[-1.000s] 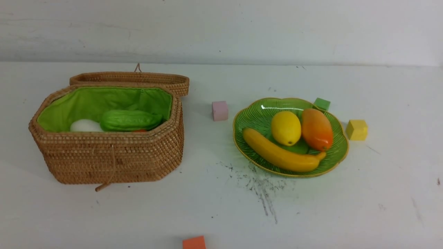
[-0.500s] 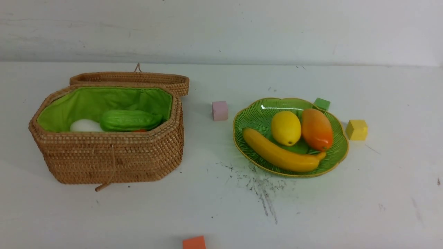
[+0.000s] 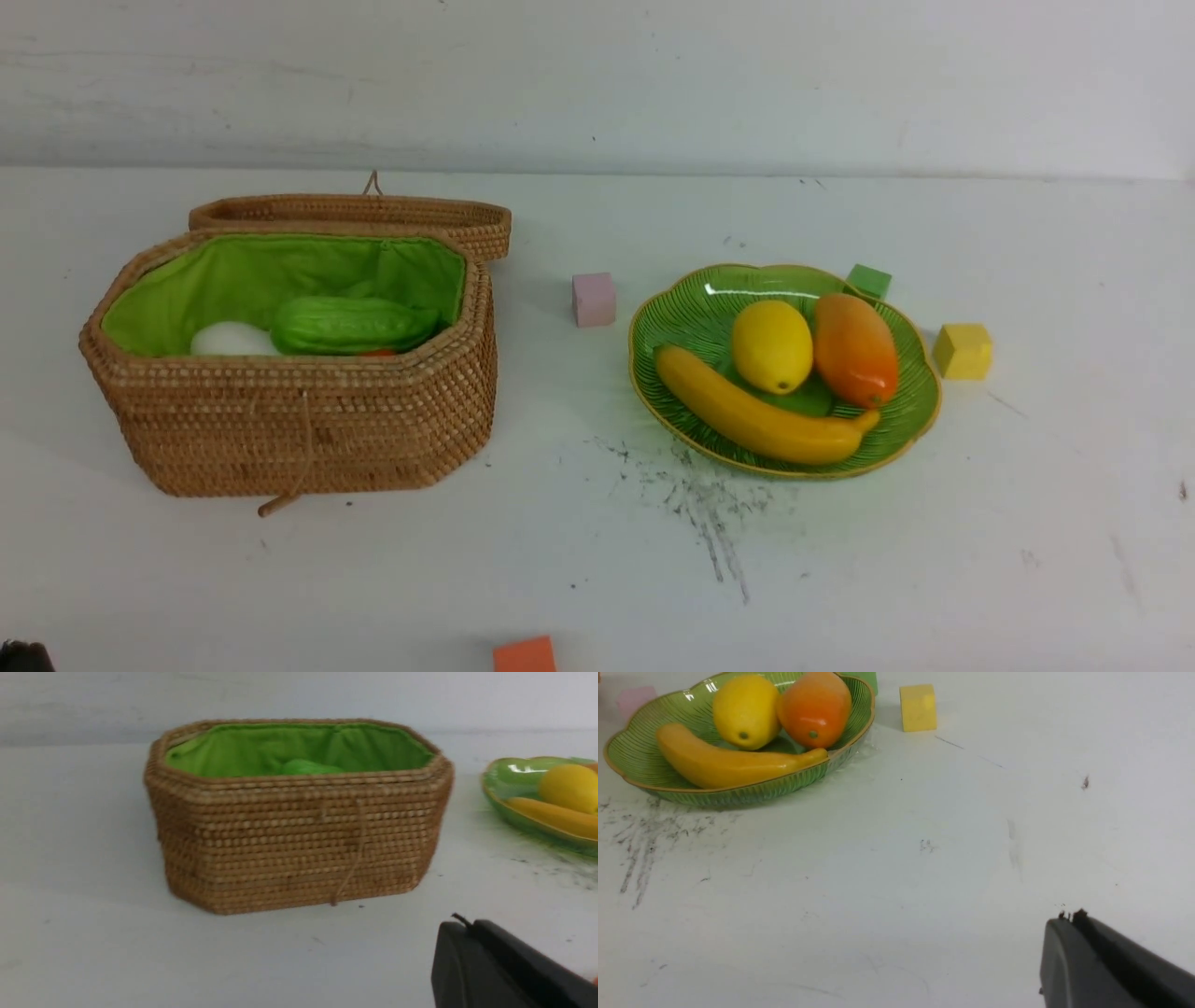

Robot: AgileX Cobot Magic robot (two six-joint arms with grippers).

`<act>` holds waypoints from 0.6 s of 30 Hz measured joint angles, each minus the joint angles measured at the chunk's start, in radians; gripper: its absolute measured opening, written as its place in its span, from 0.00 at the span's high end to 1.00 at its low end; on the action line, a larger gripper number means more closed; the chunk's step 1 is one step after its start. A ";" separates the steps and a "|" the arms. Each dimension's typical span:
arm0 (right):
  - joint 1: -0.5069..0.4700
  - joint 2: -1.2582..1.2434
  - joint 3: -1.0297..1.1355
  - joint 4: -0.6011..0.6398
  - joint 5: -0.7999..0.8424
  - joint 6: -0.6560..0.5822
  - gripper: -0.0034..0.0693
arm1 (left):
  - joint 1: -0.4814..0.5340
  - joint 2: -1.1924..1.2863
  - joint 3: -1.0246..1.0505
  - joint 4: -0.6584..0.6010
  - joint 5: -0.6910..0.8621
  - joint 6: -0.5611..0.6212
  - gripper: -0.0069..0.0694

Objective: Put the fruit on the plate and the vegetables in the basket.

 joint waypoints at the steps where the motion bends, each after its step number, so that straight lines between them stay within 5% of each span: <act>1: 0.000 0.000 0.000 0.000 0.000 0.000 0.95 | 0.010 0.000 0.017 0.010 0.001 -0.017 0.93; 7: 0.000 0.000 0.000 0.000 0.000 0.000 0.94 | 0.027 0.000 0.051 0.026 0.130 -0.101 0.93; 18: 0.000 0.000 0.000 0.000 0.000 0.000 0.92 | 0.027 0.000 0.051 0.030 0.128 -0.145 0.93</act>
